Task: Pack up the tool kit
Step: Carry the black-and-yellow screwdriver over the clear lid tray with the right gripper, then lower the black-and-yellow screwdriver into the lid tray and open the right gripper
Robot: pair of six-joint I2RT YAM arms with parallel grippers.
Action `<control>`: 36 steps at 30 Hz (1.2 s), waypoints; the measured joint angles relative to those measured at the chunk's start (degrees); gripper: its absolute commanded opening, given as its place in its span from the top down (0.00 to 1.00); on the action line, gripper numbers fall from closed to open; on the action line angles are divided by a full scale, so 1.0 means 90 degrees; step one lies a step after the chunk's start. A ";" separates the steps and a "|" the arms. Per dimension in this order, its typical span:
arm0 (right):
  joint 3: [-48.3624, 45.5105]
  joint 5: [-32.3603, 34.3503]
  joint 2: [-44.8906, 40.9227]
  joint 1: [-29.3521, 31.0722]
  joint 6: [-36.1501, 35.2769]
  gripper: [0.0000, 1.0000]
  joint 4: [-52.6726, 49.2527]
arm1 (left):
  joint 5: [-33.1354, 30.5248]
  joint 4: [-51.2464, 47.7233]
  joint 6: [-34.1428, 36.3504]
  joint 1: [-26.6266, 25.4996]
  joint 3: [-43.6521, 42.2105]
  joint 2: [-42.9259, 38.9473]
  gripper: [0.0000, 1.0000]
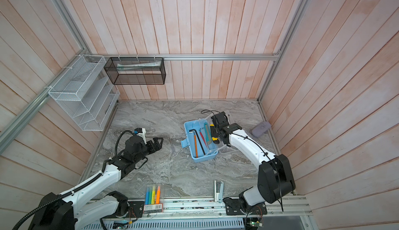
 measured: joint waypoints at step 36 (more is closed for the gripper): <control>0.1069 0.0238 -0.0036 0.0826 0.0447 0.67 -0.0005 | 0.0194 0.0090 0.0163 0.0056 0.0189 0.0318 0.03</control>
